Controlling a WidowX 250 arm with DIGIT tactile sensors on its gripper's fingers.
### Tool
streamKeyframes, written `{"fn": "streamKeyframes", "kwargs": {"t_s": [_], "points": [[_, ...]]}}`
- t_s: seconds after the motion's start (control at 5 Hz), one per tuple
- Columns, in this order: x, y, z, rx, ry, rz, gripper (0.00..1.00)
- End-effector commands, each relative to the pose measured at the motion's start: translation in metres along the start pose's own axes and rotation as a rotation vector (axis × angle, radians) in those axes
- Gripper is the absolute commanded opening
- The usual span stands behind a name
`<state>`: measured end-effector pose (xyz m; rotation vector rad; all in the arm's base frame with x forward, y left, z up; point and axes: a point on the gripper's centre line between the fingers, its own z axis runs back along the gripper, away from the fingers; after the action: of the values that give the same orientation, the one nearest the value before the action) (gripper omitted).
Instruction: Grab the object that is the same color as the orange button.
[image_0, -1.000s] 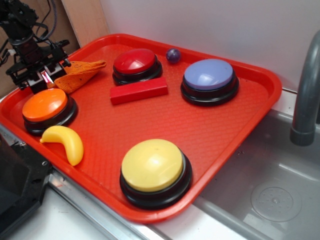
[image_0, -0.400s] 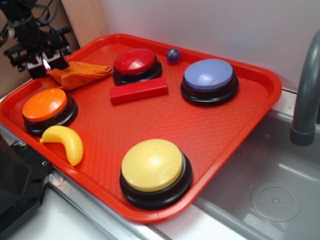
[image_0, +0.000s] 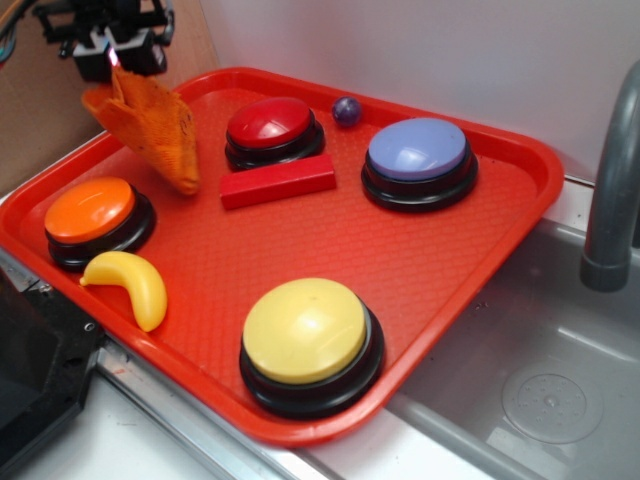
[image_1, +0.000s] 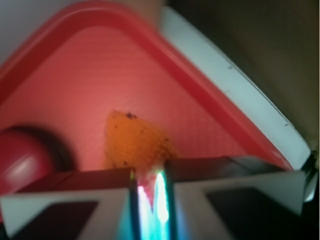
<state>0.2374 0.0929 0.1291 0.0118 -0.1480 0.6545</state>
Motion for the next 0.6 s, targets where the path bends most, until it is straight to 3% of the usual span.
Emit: {"fn": "streamKeyframes", "kwargs": {"t_s": [0.0, 0.2, 0.4], "points": [[-0.034, -0.041, 0.081, -0.150, 0.005, -0.322, 0.00], [-0.060, -0.060, 0.099, -0.195, -0.005, -0.451, 0.00], [-0.067, -0.059, 0.099, -0.201, 0.018, -0.473, 0.00]]}}
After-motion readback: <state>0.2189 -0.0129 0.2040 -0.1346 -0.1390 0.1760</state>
